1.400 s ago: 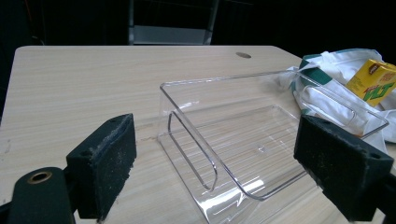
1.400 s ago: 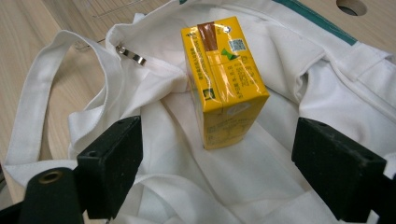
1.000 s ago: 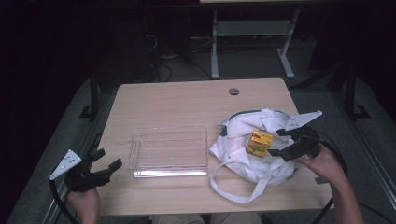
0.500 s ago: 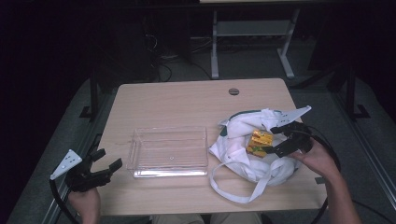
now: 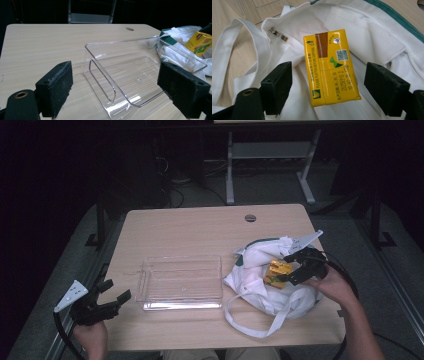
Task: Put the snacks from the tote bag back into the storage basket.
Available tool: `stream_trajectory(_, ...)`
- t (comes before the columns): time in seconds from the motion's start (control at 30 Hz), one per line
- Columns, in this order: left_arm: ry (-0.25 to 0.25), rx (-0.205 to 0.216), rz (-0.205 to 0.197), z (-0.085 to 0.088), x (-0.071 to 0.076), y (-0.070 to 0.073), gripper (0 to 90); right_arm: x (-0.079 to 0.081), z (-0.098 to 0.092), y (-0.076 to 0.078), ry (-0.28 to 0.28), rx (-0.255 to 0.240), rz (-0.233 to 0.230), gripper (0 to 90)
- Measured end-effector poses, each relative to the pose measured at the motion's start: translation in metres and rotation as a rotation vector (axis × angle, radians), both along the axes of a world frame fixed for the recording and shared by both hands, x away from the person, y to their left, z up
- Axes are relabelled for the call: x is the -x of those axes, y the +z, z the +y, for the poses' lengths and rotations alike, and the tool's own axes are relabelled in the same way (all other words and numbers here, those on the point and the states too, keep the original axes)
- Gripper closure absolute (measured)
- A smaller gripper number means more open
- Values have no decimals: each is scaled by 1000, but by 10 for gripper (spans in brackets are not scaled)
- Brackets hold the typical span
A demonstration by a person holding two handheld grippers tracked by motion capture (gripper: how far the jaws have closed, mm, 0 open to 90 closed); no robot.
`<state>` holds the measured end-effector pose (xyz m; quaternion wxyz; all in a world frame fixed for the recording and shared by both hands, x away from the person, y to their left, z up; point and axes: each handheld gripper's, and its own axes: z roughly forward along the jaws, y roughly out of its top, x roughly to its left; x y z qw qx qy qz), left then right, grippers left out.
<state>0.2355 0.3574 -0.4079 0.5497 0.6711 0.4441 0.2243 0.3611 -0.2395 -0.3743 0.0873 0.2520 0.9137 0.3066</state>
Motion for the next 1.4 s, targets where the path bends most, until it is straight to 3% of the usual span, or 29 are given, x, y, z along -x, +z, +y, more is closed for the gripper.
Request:
stream_trajectory(0.53, 1, 3, 0, 0, 0, 0, 125, -9, 9, -8, 17, 40, 2, 306)
stream_trajectory(0.93, 5, 16, 4, 2, 0, 0, 124, -12, 15, -13, 26, 101, -8, 407)
stream_trajectory(1.03, 7, 17, 0, 2, 1, 0, 124, -12, 16, -12, 42, 106, -17, 453)
stream_trajectory(1.4, 4, 18, 0, 1, 0, 0, 125, -14, 15, -11, 51, 97, -7, 486)
